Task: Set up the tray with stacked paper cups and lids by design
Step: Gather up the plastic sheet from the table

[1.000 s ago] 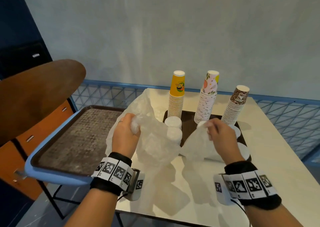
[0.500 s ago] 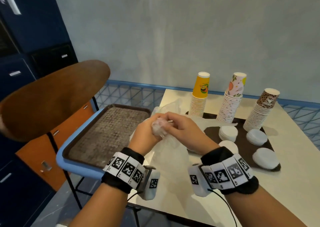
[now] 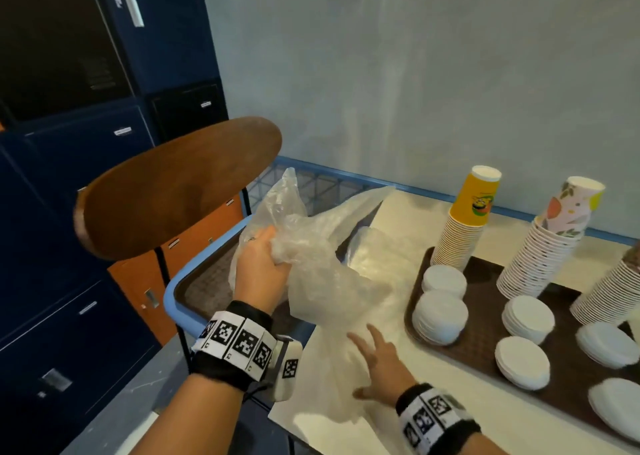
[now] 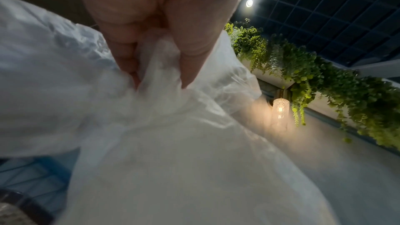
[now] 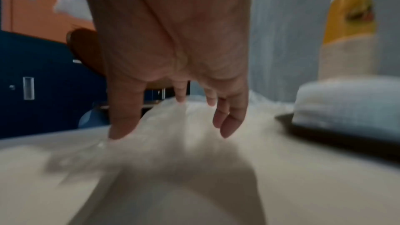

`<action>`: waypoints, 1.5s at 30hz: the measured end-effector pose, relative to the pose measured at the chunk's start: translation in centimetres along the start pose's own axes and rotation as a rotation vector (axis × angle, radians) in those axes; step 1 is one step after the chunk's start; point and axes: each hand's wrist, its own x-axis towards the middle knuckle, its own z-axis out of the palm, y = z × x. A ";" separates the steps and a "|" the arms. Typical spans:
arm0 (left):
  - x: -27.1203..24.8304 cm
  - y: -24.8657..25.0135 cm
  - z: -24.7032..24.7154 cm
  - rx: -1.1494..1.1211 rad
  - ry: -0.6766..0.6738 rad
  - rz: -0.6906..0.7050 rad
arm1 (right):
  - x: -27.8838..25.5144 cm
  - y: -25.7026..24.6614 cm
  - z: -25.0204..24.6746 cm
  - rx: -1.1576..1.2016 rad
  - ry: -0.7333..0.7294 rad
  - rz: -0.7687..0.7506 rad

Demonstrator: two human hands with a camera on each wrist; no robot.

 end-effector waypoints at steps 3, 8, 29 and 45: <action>0.5 -1.0 0.1 0.032 0.047 -0.054 | 1.3 0.1 1.8 -0.075 0.032 -0.020; -0.5 -1.4 0.5 -0.021 0.063 -0.091 | 2.7 0.9 -0.6 -0.078 0.098 -0.105; 5.0 0.3 3.5 -0.005 -0.408 0.129 | 1.7 -9.9 -17.2 0.854 0.425 -0.491; 11.4 -3.7 2.3 0.200 -0.067 -0.010 | 15.5 0.3 -6.4 0.065 0.249 0.297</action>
